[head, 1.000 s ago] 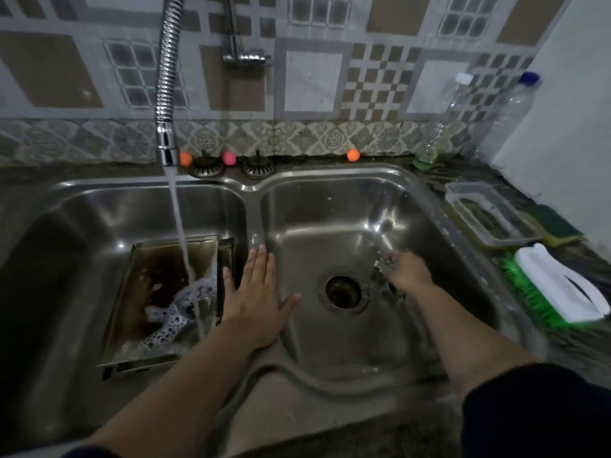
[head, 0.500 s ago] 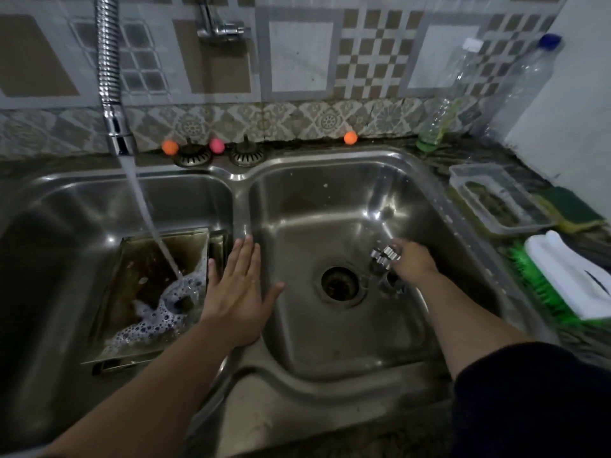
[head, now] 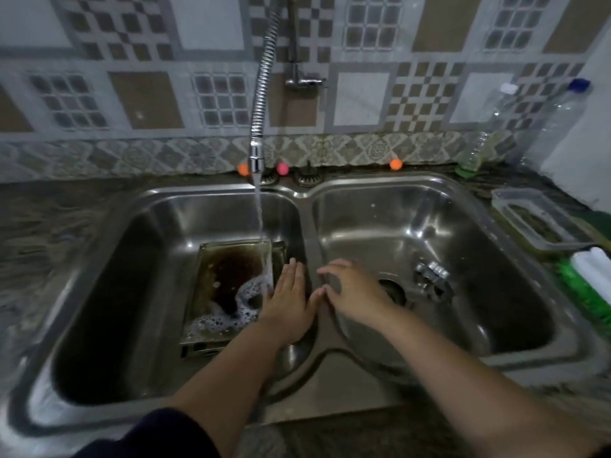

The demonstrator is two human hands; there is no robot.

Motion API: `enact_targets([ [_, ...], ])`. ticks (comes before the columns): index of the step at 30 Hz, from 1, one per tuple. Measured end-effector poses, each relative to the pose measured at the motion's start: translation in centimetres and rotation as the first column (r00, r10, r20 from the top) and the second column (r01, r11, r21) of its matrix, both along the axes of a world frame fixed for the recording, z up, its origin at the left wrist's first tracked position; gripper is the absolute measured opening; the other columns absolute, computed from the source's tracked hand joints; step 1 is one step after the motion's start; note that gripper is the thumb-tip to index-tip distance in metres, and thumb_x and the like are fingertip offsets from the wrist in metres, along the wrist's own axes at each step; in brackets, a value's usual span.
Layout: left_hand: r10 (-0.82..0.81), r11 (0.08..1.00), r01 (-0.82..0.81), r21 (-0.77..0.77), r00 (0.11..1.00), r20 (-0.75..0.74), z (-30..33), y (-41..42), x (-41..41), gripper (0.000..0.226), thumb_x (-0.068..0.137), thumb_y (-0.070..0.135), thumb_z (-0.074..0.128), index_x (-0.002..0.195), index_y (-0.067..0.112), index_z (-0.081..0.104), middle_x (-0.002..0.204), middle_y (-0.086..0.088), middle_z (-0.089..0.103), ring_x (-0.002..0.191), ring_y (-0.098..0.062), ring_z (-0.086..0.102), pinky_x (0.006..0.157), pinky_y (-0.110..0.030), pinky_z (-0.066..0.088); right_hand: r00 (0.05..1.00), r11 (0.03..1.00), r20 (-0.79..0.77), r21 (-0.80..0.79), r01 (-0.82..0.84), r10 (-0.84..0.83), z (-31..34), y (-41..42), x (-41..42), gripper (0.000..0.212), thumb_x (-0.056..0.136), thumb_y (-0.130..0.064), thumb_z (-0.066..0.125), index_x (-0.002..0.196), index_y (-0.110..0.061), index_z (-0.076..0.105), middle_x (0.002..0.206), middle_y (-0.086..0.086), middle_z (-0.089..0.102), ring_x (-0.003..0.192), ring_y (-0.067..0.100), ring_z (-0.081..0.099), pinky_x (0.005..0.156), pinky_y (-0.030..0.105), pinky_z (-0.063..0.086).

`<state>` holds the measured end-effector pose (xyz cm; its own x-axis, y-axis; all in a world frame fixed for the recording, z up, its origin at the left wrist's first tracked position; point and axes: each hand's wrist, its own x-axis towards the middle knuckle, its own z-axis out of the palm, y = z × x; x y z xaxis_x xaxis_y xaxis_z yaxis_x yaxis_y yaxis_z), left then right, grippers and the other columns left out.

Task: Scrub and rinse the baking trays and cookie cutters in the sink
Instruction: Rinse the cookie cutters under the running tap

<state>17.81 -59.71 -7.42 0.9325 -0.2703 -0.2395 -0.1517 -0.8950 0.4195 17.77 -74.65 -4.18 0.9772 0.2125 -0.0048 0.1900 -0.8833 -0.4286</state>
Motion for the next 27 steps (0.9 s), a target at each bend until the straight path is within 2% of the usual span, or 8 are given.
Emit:
enact_targets([
  [4, 0.077, 0.997, -0.075, 0.036, 0.995, -0.067, -1.9, 7.0, 0.7, 0.065, 0.098, 0.047, 0.034, 0.153, 0.018, 0.013, 0.159, -0.001, 0.011, 0.147, -0.021, 0.011, 0.118, -0.046, 0.017, 0.985, 0.985, 0.132, -0.150, -0.091, 0.111, 0.1, 6.4, -2.4, 0.036, 0.097, -0.024, 0.046, 0.131, -0.021, 0.057, 0.143, 0.002, 0.036, 0.131, 0.023, 0.026, 0.107, 0.035, 0.027],
  [8, 0.152, 0.988, -0.153, -0.003, 0.982, -0.109, -2.6, 11.4, 1.2, 0.052, 0.092, 0.029, 0.056, 0.141, 0.018, 0.042, 0.141, -0.006, 0.046, 0.127, -0.024, 0.045, 0.107, -0.035, 0.038, 0.960, 0.939, -0.164, -0.226, -0.260, 0.226, -2.6, 10.8, -1.5, 0.040, 0.094, -0.012, 0.047, 0.134, -0.013, 0.052, 0.144, 0.010, 0.037, 0.128, 0.029, 0.031, 0.105, 0.040, 0.035],
  [11, 0.158, 0.987, -0.161, -0.007, 0.974, -0.161, -2.8, 12.1, 1.8, 0.051, 0.092, 0.018, 0.055, 0.142, 0.016, 0.041, 0.138, -0.011, 0.049, 0.124, -0.026, 0.049, 0.102, -0.031, 0.039, 0.934, 0.904, -0.315, -0.329, -0.273, 0.168, -5.0, 13.0, -0.1, 0.047, 0.095, -0.004, 0.044, 0.142, -0.006, 0.040, 0.153, 0.017, 0.024, 0.139, 0.037, 0.022, 0.112, 0.045, 0.026],
  [14, 0.147, 0.988, -0.153, -0.015, 0.970, -0.193, -3.7, 12.1, 2.4, 0.047, 0.095, 0.014, 0.048, 0.141, 0.015, 0.041, 0.136, -0.012, 0.051, 0.121, -0.026, 0.051, 0.101, -0.030, 0.039, 0.928, 0.904, -0.357, -0.353, -0.240, 0.107, -6.7, 14.3, 1.1, 0.056, 0.096, -0.010, 0.046, 0.148, -0.007, 0.028, 0.158, 0.011, 0.014, 0.145, 0.032, 0.007, 0.118, 0.042, 0.012],
  [17, 0.139, 0.986, -0.154, -0.063, 0.970, -0.197, -4.3, 11.8, 2.5, 0.037, 0.097, 0.012, 0.044, 0.133, 0.014, 0.051, 0.129, -0.011, 0.058, 0.118, -0.024, 0.055, 0.099, -0.029, 0.040, 0.957, 0.932, -0.283, -0.327, -0.159, 0.064, -6.8, 15.1, 1.8, 0.042, 0.100, -0.016, 0.038, 0.141, -0.010, 0.041, 0.152, 0.010, 0.027, 0.138, 0.027, 0.025, 0.113, 0.036, 0.023],
  [20, 0.191, 0.954, -0.230, -0.191, 0.961, -0.202, -4.4, 11.4, 2.2, 0.035, 0.095, 0.008, 0.043, 0.128, 0.011, 0.057, 0.123, -0.014, 0.062, 0.115, -0.028, 0.057, 0.095, -0.027, 0.041, 0.982, 0.983, -0.184, -0.180, 0.018, -0.052, -6.2, 14.9, 1.6, 0.033, 0.100, -0.020, 0.039, 0.127, -0.015, 0.057, 0.133, 0.009, 0.048, 0.118, 0.023, 0.045, 0.099, 0.032, 0.037],
  [23, 0.318, 0.871, -0.377, -0.315, 0.922, -0.223, -4.3, 10.9, 2.0, 0.039, 0.097, 0.009, 0.046, 0.135, 0.010, 0.051, 0.129, -0.012, 0.059, 0.117, -0.026, 0.056, 0.096, -0.027, 0.042, 0.948, 0.985, -0.273, -0.003, 0.170, -0.165, -5.4, 14.2, 1.9, 0.025, 0.097, -0.018, 0.047, 0.115, -0.021, 0.064, 0.121, 0.008, 0.057, 0.112, 0.027, 0.053, 0.096, 0.035, 0.044],
  [27, 0.401, 0.686, -0.499, -0.530, 0.867, -0.297, -2.7, 10.1, 1.5, 0.043, 0.099, 0.023, 0.047, 0.141, 0.017, 0.044, 0.136, -0.007, 0.054, 0.115, -0.017, 0.054, 0.091, -0.022, 0.041, 0.866, 0.881, -0.484, 0.348, 0.320, -0.123, -4.1, 12.8, 2.3, 0.017, 0.098, -0.021, 0.050, 0.103, -0.019, 0.066, 0.116, 0.001, 0.062, 0.109, 0.017, 0.055, 0.089, 0.028, 0.042],
])
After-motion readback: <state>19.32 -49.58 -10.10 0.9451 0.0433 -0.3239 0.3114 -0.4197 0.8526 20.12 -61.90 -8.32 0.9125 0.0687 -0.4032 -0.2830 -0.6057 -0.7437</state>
